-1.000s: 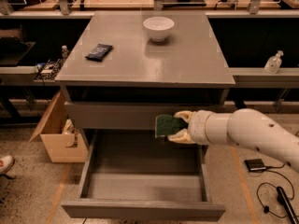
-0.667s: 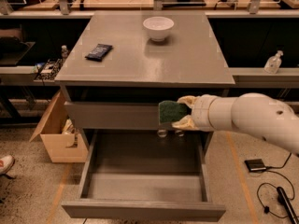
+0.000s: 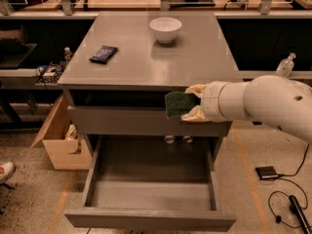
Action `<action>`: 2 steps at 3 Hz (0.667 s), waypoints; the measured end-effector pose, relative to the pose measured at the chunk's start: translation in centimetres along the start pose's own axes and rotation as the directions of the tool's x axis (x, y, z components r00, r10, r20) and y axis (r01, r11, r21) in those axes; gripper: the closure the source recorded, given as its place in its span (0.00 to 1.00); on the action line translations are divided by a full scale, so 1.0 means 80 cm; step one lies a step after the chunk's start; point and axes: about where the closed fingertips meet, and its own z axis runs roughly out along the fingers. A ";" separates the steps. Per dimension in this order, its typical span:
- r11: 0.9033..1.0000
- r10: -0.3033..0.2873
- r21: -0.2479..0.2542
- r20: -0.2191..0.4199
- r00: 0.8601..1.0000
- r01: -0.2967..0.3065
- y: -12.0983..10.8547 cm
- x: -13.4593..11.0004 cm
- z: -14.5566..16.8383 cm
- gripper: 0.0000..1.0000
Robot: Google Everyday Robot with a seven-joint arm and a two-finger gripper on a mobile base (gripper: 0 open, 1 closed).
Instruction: Pick sponge from middle drawer and place on counter
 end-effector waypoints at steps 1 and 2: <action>1.000 -0.001 0.002 0.000 1.000 0.001 -0.001 0.000 0.000 1.00; 0.997 -0.071 0.034 -0.009 0.997 0.071 -0.051 -0.009 -0.004 1.00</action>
Offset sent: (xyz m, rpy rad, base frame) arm 0.0917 -0.0119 0.1147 -0.1609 -0.2133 0.0715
